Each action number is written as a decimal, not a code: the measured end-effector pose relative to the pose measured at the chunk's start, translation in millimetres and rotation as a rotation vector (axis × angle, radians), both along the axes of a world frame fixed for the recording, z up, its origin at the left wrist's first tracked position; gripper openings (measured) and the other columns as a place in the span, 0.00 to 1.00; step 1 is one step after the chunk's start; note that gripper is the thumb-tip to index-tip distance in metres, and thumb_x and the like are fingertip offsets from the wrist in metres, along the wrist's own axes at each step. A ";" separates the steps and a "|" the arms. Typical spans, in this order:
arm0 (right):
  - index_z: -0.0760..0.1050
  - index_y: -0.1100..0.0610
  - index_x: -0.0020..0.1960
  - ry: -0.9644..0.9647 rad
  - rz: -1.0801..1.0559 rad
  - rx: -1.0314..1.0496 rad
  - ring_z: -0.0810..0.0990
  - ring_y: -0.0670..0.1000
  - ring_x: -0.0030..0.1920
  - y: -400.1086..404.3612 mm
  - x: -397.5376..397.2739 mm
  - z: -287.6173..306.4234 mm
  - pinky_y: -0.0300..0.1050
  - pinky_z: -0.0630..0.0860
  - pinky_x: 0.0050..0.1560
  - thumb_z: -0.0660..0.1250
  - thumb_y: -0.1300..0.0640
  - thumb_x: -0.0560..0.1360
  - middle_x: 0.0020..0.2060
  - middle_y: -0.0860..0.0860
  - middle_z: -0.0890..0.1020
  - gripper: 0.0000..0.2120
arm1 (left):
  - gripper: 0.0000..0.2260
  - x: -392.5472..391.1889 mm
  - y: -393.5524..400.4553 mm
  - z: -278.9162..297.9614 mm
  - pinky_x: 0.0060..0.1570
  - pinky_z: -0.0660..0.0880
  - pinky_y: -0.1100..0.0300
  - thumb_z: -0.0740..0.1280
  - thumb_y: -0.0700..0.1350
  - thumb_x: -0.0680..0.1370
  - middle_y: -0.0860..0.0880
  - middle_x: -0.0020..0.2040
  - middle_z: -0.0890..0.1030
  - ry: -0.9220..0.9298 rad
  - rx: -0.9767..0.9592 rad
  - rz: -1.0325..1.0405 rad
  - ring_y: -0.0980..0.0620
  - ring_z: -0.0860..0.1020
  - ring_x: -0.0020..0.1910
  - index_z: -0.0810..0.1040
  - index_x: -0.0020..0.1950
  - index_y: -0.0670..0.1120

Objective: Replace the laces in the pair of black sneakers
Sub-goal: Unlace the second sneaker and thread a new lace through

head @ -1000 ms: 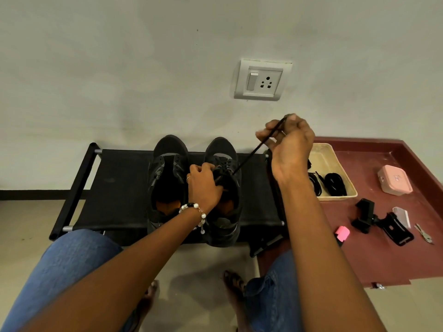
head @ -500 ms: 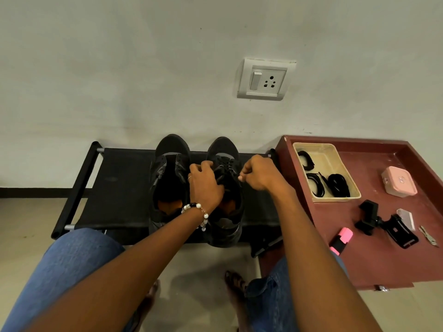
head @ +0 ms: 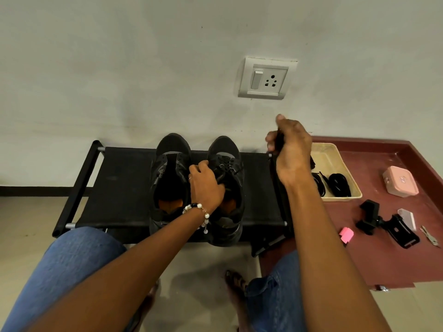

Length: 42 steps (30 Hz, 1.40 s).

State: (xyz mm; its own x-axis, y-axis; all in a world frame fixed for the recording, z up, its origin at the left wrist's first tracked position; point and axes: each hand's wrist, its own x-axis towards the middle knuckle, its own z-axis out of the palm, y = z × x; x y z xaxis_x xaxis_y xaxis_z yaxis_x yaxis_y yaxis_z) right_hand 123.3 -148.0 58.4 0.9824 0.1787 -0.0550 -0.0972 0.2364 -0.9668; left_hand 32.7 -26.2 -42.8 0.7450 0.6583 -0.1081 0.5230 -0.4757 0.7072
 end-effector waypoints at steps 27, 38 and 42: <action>0.80 0.68 0.48 -0.133 0.346 -1.031 0.79 0.53 0.44 1.4 -9.2 -11.2 0.43 0.71 0.46 0.65 0.57 0.80 0.44 0.60 0.83 0.13 | 0.20 3.3 -3.8 -5.2 0.60 0.74 0.51 0.66 0.38 0.77 0.40 0.67 0.67 0.077 0.088 -0.033 0.39 0.74 0.60 0.69 0.68 0.39; 0.72 0.61 0.60 -0.308 0.416 -1.576 0.53 0.65 0.74 5.1 -19.9 11.9 0.56 0.58 0.71 0.58 0.60 0.81 0.74 0.64 0.53 0.11 | 0.25 -11.4 5.3 12.3 0.63 0.71 0.53 0.72 0.47 0.74 0.43 0.64 0.68 -0.060 0.081 -0.142 0.43 0.69 0.63 0.71 0.69 0.44; 0.75 0.62 0.58 -0.401 0.352 -1.632 0.64 0.64 0.68 10.4 -20.0 10.4 0.49 0.66 0.65 0.61 0.62 0.79 0.68 0.65 0.64 0.09 | 0.15 -23.7 13.2 27.5 0.56 0.75 0.57 0.72 0.47 0.75 0.46 0.56 0.78 -0.057 0.093 -0.193 0.48 0.78 0.54 0.80 0.60 0.45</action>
State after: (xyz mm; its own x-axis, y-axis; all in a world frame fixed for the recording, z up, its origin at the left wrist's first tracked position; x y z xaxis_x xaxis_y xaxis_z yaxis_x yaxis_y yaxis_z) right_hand 103.3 -137.6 68.9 0.9079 0.3855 -0.1649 0.3650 -0.9202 -0.1412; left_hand 9.1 -13.0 -15.3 0.8611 0.5085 -0.0075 0.3765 -0.6276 0.6815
